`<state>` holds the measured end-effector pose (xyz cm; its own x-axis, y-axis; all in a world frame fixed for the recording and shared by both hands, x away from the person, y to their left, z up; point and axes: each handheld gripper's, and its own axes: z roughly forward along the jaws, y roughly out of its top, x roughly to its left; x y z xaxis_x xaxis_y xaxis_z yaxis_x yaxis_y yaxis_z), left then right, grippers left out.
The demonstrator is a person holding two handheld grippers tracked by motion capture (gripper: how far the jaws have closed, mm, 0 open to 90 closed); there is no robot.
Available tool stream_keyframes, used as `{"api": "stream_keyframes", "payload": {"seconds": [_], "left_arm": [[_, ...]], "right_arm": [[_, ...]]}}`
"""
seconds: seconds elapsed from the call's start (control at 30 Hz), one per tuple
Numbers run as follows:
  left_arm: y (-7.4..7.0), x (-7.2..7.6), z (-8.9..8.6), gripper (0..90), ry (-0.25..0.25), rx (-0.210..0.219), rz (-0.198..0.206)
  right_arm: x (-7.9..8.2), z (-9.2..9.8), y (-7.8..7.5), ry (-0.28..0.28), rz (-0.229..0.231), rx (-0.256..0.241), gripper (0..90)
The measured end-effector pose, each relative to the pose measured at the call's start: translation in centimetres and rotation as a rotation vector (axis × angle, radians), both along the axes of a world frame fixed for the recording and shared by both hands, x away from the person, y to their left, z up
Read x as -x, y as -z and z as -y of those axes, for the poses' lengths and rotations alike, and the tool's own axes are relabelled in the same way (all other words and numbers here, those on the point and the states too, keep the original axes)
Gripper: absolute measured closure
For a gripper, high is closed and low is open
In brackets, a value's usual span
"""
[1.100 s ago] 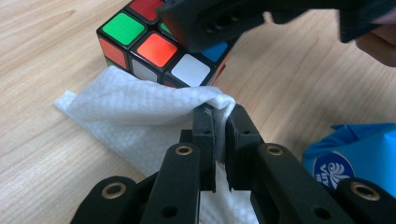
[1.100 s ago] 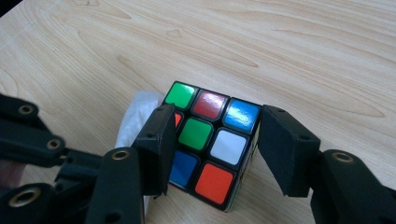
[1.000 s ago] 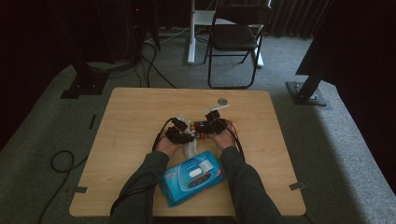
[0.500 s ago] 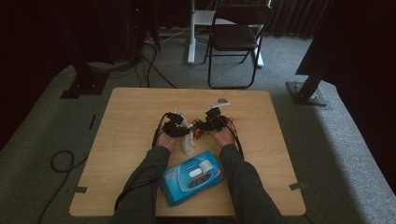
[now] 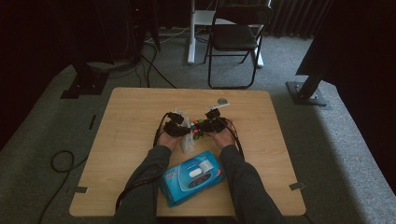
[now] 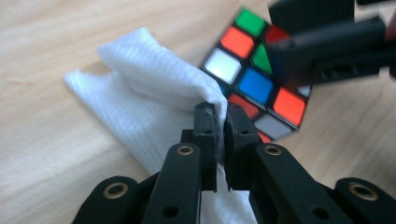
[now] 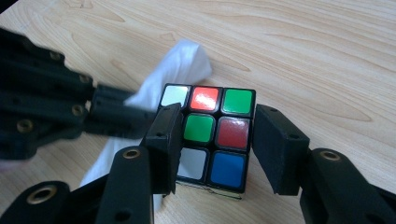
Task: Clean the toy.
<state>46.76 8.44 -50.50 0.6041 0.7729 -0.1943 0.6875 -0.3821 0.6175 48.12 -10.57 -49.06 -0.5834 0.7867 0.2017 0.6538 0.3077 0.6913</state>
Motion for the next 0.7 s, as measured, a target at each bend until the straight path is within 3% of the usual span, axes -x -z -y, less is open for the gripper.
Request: {"api": "stream_keyframes", "payload": {"seconds": [0.13,0.33,0.43,0.5,0.7], "left_arm": [[0.1,0.3,0.3,85.3,0.060,-0.017,-0.002],[-1.5,0.2,-0.5,85.9,-0.007,0.055,0.052],[-1.8,0.4,-0.3,86.0,0.041,0.060,0.041],[-1.7,0.8,0.2,86.1,0.085,0.037,0.044],[-1.2,1.7,0.5,86.6,0.136,0.029,0.033]], "right_arm": [[0.0,0.0,0.0,0.008,-0.006,-0.003,52.7],[0.0,0.1,0.1,0.007,-0.010,-0.012,53.0],[0.1,0.0,0.1,0.007,-0.008,-0.012,53.1],[0.1,0.0,0.1,0.009,-0.011,-0.017,53.0],[0.1,0.1,0.2,0.020,-0.018,-0.031,53.1]]}}
